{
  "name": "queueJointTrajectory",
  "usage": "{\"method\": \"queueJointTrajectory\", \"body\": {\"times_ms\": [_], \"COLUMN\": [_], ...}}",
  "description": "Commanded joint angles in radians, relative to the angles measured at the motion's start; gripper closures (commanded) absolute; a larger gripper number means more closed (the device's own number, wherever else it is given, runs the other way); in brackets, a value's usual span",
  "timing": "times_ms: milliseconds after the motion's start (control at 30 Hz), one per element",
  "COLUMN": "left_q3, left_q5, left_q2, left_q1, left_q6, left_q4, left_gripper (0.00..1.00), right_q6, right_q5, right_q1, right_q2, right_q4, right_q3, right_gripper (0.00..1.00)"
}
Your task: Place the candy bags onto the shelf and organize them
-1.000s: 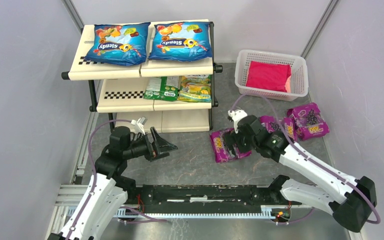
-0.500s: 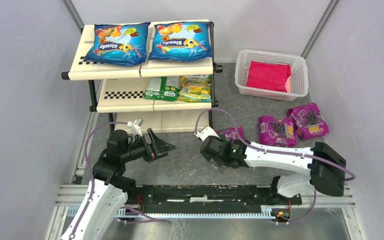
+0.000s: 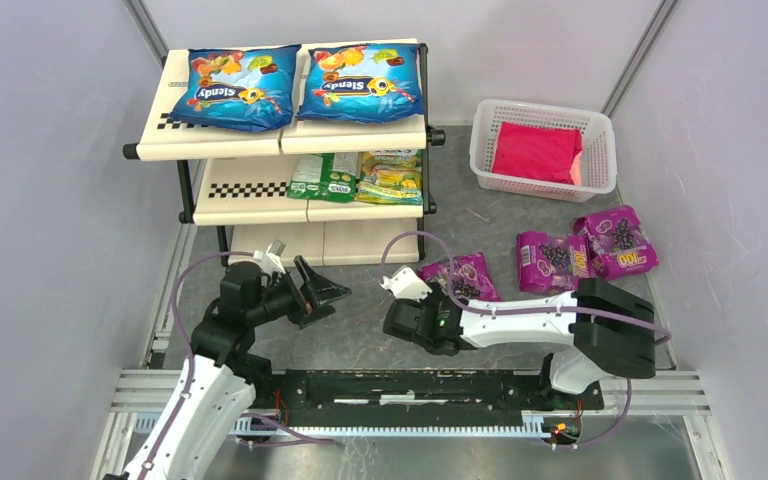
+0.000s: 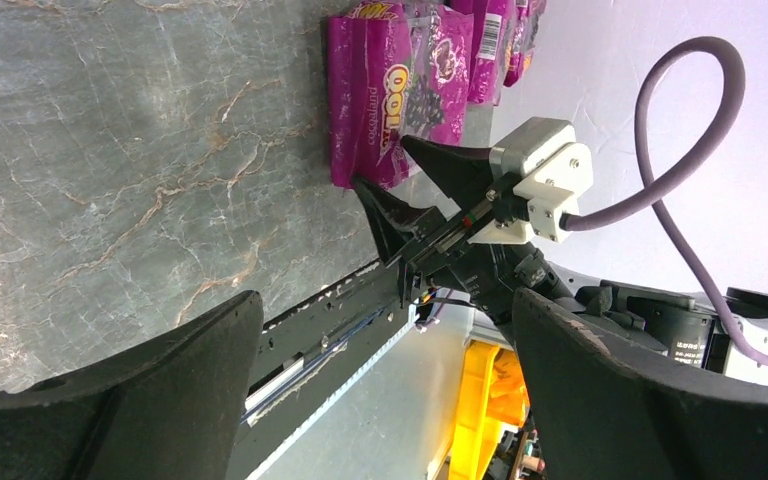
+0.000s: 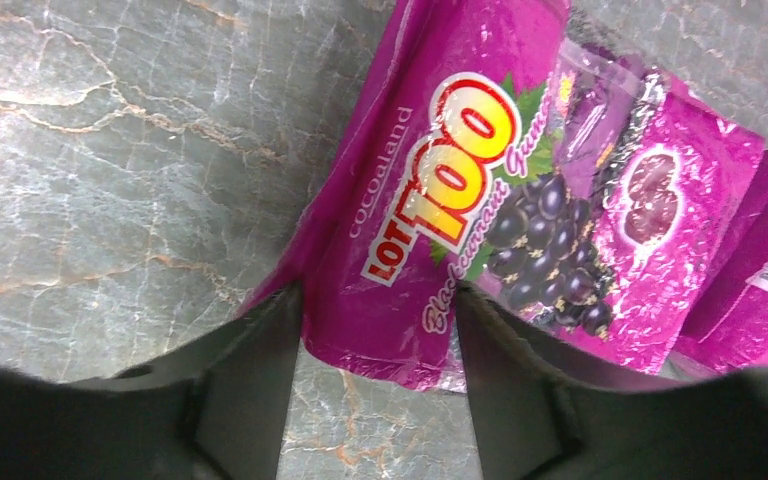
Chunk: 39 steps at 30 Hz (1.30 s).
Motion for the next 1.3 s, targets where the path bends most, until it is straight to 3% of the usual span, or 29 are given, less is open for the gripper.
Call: {"method": "queueJointTrajectory", "body": {"times_ms": [0, 133, 267, 400, 633, 800, 1267], "left_q3": [-0.007, -0.021, -0.054, -0.131, -0.194, -0.174, -0.199], "left_q5": [-0.012, -0.009, -0.007, 0.021, -0.046, -0.125, -0.310], "left_q2": [0.012, 0.011, 0.006, -0.016, -0.030, 0.131, 0.486], "left_q1": [-0.003, -0.002, -0.003, -0.002, -0.043, -0.149, -0.451], "left_q6": [-0.052, -0.065, -0.091, -0.182, -0.265, -0.265, -0.431], "left_q4": [0.067, 0.075, 0.097, 0.189, 0.275, 0.330, 0.706], "left_gripper": [0.00, 0.00, 0.00, 0.00, 0.00, 0.00, 0.00], "right_q6": [0.040, -0.084, -0.224, -0.310, -0.381, -0.417, -0.391], "right_q5": [0.057, 0.012, -0.158, -0.316, -0.527, -0.661, -0.700], "right_q1": [0.005, 0.008, 0.009, 0.008, 0.008, 0.009, 0.009], "right_q2": [0.010, -0.049, -0.154, -0.204, -0.258, -0.270, -0.329], "right_q4": [0.048, 0.172, 0.363, 0.503, 0.698, 0.786, 0.890], "right_q3": [0.000, -0.054, -0.134, -0.172, -0.216, -0.235, -0.313], "right_gripper": [0.43, 0.64, 0.77, 0.98, 1.00, 1.00, 1.00]}}
